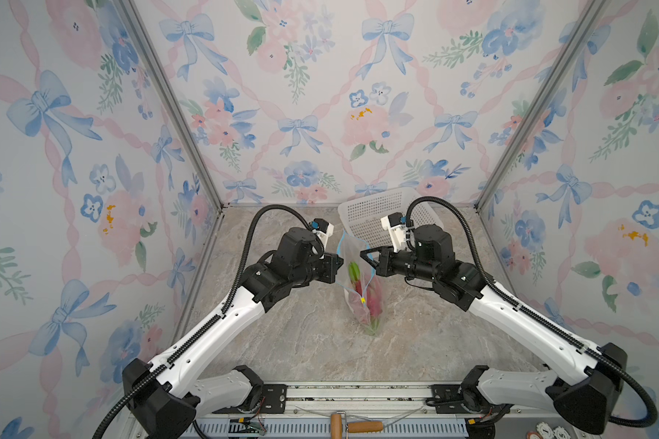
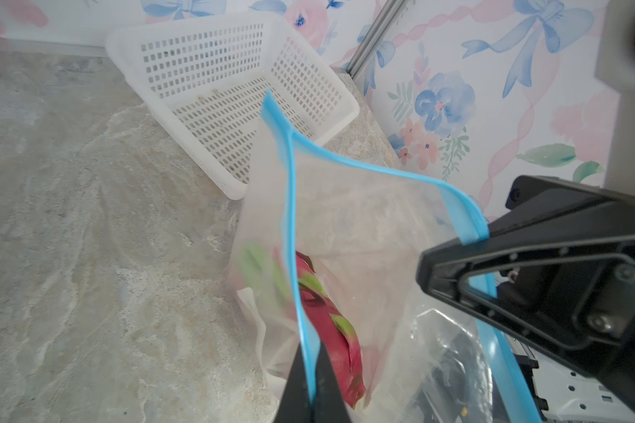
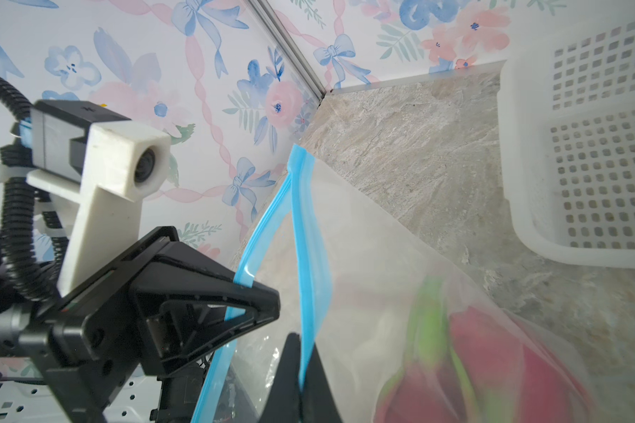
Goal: Open the zip-top bag and take out the dragon fruit
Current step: Open the zipper of the food storage bag at the center of the board, then place the zipper food storage bag at the center of the board.
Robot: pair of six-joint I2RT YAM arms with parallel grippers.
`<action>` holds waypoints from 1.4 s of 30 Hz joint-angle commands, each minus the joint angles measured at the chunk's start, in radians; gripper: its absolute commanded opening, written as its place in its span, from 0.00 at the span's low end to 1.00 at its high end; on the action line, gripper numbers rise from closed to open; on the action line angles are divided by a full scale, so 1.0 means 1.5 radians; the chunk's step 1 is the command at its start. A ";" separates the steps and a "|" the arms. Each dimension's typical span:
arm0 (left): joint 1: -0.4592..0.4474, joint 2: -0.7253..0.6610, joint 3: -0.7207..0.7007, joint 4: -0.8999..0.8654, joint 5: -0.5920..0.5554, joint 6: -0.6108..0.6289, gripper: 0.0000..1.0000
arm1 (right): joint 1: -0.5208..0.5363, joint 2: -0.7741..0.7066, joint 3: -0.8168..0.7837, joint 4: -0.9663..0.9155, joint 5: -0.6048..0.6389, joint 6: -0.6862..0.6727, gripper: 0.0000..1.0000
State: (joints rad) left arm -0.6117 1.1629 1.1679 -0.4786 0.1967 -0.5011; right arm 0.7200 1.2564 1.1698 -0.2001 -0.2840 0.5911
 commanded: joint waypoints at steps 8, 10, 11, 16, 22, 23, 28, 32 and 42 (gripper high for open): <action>0.078 0.022 0.219 -0.110 0.035 0.076 0.00 | -0.001 0.041 0.061 0.067 -0.014 -0.001 0.00; 0.072 0.040 0.225 -0.109 0.045 0.073 0.00 | -0.011 0.042 0.032 0.090 -0.018 0.011 0.00; 0.064 0.052 0.220 -0.109 0.045 0.076 0.00 | -0.016 0.042 0.011 0.105 -0.021 0.018 0.00; 0.008 0.110 0.159 -0.106 0.038 0.089 0.00 | -0.025 0.059 -0.108 0.203 -0.032 0.069 0.00; -0.040 0.200 0.109 -0.070 0.028 0.090 0.00 | -0.056 0.081 -0.242 0.268 -0.018 0.084 0.00; -0.048 0.217 0.114 -0.067 0.029 0.090 0.00 | -0.066 0.074 -0.260 0.271 -0.014 0.084 0.00; -0.096 0.301 0.183 -0.068 0.022 0.096 0.00 | -0.106 -0.026 -0.314 0.171 0.041 0.033 0.00; -0.130 0.347 0.240 -0.073 -0.004 0.104 0.00 | -0.148 -0.147 -0.331 0.047 0.087 -0.006 0.26; -0.206 0.466 0.350 -0.126 -0.075 0.116 0.00 | -0.192 -0.243 -0.399 0.061 -0.061 0.048 0.16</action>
State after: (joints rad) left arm -0.9051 1.8359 1.6527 -0.6296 0.1253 -0.3466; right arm 0.4519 0.8406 0.6292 -0.1123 -0.2581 0.6121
